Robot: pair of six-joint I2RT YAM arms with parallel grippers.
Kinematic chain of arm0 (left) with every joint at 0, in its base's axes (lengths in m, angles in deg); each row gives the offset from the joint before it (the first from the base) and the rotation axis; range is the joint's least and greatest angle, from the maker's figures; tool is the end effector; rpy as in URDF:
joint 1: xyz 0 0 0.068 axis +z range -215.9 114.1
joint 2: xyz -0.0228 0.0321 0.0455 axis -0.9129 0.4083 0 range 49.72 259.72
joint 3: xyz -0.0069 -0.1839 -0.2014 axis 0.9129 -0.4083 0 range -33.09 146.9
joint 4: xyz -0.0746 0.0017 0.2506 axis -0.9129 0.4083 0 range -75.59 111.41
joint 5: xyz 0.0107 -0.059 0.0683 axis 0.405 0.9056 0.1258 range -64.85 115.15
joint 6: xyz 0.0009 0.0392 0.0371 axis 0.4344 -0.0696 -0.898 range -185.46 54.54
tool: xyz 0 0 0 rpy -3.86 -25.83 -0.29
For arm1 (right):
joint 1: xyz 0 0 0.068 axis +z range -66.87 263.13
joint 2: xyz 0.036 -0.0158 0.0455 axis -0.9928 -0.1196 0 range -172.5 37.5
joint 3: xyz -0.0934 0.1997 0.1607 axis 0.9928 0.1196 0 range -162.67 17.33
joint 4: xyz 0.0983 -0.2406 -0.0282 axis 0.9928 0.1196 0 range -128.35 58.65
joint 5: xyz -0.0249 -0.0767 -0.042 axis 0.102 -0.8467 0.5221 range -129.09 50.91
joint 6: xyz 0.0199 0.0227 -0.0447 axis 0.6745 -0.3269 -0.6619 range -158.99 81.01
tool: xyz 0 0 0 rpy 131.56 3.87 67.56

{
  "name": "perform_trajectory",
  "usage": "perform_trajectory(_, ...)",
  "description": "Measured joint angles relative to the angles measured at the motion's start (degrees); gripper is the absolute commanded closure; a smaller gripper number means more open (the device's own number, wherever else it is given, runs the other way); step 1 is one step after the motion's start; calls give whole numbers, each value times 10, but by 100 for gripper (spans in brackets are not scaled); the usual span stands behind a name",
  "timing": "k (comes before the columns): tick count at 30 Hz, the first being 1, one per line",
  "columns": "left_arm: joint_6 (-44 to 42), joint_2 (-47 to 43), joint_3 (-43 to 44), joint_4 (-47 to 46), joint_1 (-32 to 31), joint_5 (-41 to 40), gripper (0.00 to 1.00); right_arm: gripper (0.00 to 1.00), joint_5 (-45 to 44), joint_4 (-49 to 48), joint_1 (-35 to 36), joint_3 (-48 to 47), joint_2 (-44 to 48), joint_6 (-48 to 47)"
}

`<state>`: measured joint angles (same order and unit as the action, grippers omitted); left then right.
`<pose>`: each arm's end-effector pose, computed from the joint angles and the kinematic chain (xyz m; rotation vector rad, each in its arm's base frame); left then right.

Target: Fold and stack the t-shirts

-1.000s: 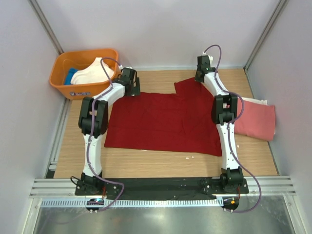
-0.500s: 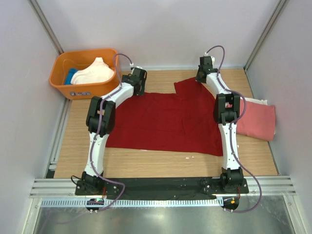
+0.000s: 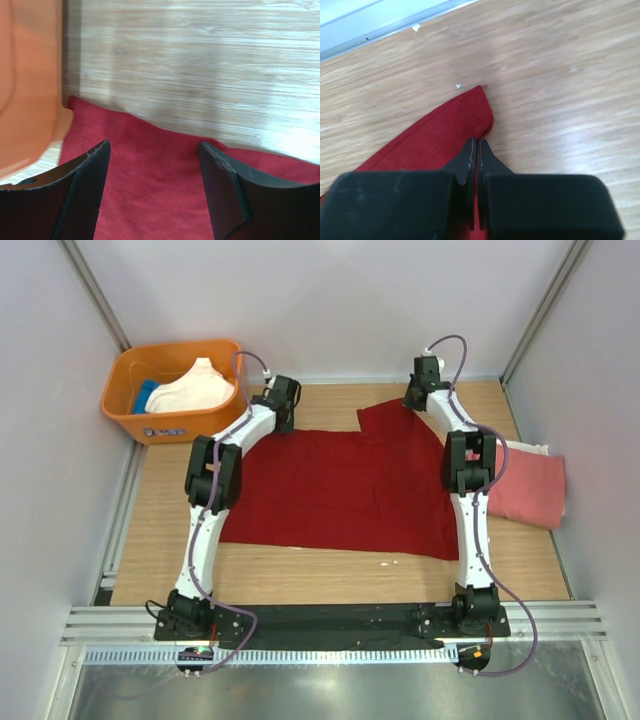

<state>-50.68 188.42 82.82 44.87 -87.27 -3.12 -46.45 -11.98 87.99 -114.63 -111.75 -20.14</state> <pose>0.5002 -0.1775 0.1638 -0.0619 2.3770 0.3229 0.5760 0.0444 0.1574 0.3466 2.2997 0.0581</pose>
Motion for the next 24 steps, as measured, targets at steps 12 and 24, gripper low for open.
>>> perform_trajectory(12,89,-23,-48,-26,14,129,74,99,0,-29,-11,168,106,23)
perform_trajectory(24,142,-97,-179,-102,-18,195,70,99,3,-42,-41,221,176,39)
